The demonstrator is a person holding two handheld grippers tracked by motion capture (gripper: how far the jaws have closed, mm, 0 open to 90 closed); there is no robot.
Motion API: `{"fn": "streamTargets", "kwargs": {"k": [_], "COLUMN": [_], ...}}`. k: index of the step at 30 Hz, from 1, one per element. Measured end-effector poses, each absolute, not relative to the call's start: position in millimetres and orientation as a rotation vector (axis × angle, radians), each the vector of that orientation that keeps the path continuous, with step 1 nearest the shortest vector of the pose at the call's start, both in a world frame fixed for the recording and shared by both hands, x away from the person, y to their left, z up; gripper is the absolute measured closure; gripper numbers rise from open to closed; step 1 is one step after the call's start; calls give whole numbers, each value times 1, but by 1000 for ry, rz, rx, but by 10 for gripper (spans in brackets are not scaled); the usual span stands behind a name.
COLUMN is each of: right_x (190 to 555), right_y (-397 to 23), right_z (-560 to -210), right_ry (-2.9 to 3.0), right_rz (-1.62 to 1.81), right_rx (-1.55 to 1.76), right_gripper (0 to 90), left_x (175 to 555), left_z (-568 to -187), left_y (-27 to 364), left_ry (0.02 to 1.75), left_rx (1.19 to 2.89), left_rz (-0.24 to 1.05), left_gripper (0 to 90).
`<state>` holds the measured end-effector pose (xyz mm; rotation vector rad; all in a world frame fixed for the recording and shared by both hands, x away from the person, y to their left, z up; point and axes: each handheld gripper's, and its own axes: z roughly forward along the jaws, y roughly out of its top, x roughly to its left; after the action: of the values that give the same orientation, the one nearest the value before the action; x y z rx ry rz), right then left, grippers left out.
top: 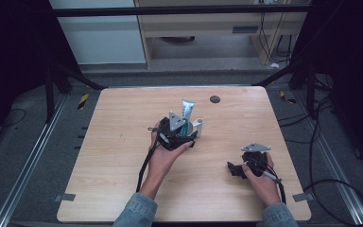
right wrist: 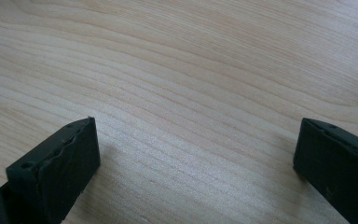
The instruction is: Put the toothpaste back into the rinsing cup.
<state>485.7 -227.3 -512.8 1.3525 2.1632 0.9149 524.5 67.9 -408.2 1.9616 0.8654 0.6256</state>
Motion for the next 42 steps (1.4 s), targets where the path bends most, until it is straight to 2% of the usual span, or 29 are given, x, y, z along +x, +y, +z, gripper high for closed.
{"fn": "streamTargets", "kwargs": {"k": [6,26,42], "right_x": [486,485,485], "right_y": [-227,-227,-227], "right_z": [-513,-513,-513], "right_ry": [2163,2163,2163], "right_rz": [915,917,918], "right_rx": [1353,1357,1357], "right_gripper": [6,6,6], "left_x": [515,491,486], "left_z": [-408,-406,-406], "left_y": [63,65,98], "left_ry": [845,778,815], "left_rx": [2036,2168,2198], "left_rz": [588,583,622], "left_gripper": [81,57,51]}}
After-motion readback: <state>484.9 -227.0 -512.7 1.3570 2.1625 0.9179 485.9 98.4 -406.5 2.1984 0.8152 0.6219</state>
